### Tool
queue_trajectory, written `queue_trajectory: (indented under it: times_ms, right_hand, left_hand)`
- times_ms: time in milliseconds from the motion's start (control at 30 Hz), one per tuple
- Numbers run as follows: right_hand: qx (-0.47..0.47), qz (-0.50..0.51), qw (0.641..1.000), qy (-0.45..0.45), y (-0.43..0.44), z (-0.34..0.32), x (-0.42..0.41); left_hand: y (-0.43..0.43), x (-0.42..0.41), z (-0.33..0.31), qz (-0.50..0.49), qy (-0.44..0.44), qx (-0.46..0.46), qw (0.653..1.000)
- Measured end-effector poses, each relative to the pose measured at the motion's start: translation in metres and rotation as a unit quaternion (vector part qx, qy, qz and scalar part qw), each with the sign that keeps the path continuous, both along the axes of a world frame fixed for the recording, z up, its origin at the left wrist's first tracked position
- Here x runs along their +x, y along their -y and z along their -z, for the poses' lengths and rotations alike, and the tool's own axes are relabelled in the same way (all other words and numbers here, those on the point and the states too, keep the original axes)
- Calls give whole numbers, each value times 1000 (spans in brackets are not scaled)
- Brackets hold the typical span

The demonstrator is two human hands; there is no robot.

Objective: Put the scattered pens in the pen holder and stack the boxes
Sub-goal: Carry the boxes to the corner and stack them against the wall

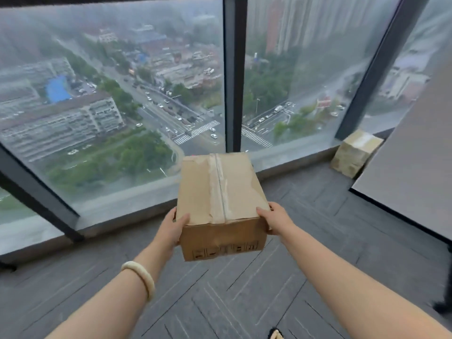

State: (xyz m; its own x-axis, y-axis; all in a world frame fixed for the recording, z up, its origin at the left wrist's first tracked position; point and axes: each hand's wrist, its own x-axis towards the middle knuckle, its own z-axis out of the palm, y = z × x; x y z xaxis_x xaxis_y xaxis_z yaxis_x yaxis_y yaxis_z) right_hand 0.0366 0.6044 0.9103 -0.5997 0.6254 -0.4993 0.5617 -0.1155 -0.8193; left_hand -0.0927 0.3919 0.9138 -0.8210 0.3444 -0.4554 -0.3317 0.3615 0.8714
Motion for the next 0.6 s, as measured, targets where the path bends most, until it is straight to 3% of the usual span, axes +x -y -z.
queue_trajectory:
  times_ms: [367,600]
  right_hand:
    - [-7,152,988,5,-274,-37,41]
    - [-20,231,973,1,-407,-28,19]
  left_hand:
    - [-325,-33,-18,180,20,13,983]
    - [-496,-73,-24,241,27,11,970]
